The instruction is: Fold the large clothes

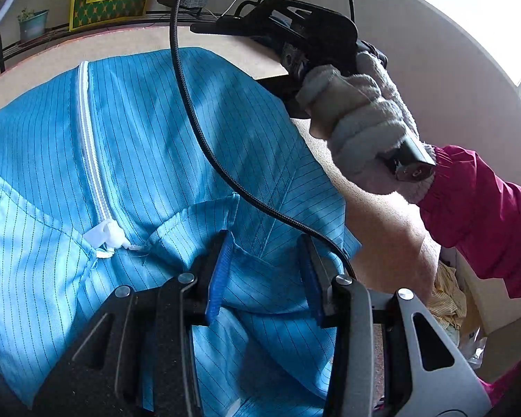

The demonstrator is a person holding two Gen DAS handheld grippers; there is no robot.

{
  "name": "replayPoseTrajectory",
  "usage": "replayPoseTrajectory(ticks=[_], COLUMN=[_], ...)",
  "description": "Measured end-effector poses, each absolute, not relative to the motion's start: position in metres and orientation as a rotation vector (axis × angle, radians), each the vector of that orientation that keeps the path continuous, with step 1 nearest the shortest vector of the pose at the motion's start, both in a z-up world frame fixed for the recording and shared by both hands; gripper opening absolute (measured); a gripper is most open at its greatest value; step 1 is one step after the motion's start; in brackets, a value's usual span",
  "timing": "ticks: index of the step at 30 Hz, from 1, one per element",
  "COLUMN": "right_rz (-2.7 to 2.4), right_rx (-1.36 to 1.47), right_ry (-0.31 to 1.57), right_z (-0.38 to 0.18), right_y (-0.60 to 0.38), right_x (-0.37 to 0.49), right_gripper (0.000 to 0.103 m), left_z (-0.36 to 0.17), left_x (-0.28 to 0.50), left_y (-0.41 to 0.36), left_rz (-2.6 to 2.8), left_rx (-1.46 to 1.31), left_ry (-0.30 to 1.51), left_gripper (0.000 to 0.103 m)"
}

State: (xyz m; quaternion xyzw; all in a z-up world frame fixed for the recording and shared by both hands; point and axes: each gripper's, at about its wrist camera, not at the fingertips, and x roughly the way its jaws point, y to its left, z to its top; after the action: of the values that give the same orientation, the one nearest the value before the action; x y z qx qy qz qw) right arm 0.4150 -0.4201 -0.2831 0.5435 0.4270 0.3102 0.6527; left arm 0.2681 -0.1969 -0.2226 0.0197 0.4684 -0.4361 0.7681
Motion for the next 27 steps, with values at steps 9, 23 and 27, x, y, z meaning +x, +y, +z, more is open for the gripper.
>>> replayPoseTrajectory(ticks=[9,23,27], right_rz=[0.510,0.343,0.370], right_rx=[1.008,0.621,0.598], right_ry=[0.886,0.822,0.717], right_z=[-0.238,-0.154,-0.098], right_y=[-0.434,-0.444,-0.455], right_x=[0.419,0.352,0.295], right_gripper=[0.001,0.019,0.026], left_z=[-0.223,-0.178,-0.134], left_x=[0.265,0.237,0.216], left_y=[-0.197,-0.160,-0.100], left_rz=[-0.952,-0.930,-0.842], left_rx=[0.046,0.025,0.006], left_ry=[1.010,0.937,0.857], left_gripper=[0.041,0.041,0.041])
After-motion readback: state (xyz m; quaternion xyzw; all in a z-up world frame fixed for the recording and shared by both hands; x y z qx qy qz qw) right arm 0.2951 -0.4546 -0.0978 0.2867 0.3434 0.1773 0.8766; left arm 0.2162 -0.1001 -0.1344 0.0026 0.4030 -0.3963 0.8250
